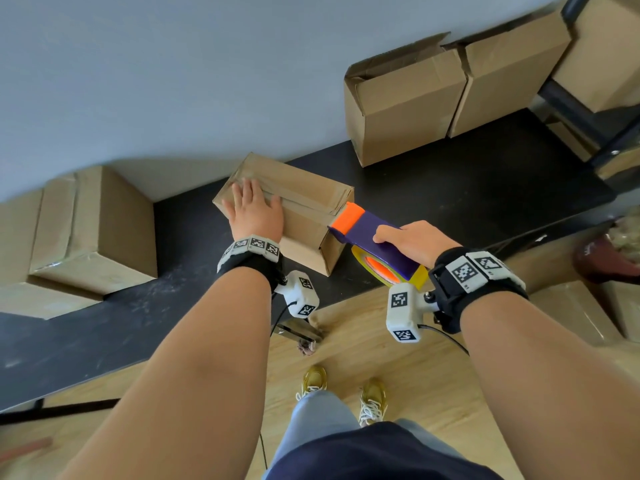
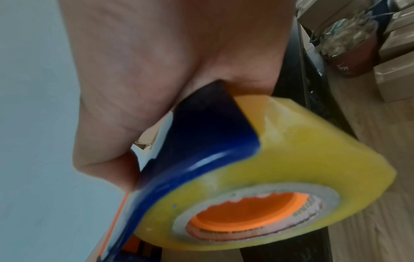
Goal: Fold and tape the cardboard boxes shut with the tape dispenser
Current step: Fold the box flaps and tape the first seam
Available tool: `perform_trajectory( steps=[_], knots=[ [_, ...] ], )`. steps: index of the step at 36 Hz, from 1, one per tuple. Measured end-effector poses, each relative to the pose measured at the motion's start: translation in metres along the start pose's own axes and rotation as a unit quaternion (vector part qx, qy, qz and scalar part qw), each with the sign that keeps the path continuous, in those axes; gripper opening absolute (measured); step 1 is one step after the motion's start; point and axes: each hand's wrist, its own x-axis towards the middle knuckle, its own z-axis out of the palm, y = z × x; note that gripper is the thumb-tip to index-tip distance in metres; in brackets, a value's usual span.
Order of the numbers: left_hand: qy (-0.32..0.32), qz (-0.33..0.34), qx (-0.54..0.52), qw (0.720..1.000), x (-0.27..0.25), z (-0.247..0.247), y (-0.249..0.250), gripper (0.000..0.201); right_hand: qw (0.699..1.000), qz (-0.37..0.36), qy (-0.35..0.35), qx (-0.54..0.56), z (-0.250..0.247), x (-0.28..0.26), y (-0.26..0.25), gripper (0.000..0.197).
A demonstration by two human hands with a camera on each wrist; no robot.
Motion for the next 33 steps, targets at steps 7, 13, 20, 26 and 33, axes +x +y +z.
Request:
perform_trajectory(
  steps=[7,13,20,26,33],
  knots=[
    [0.043,0.047,-0.055,0.996,-0.02,0.009,0.008,0.053,1.0,0.009,-0.003,-0.008,0.001,0.003,0.0,0.054],
    [0.033,0.047,-0.062,0.996,-0.016,0.002,0.012,0.056,1.0,0.0,0.006,-0.002,0.003,0.004,0.002,0.047],
    [0.033,0.039,-0.049,0.997,-0.021,0.002,0.02,0.061,1.0,-0.003,0.006,-0.005,0.005,0.006,0.005,0.048],
    [0.023,0.123,-0.064,0.99,-0.024,-0.001,0.044,0.055,1.0,-0.013,-0.003,-0.006,0.005,0.009,0.007,0.045],
    [-0.05,0.198,0.007,0.979,-0.015,0.008,0.06,0.046,0.999,-0.026,-0.004,0.033,0.004,0.014,0.019,0.061]
  ],
)
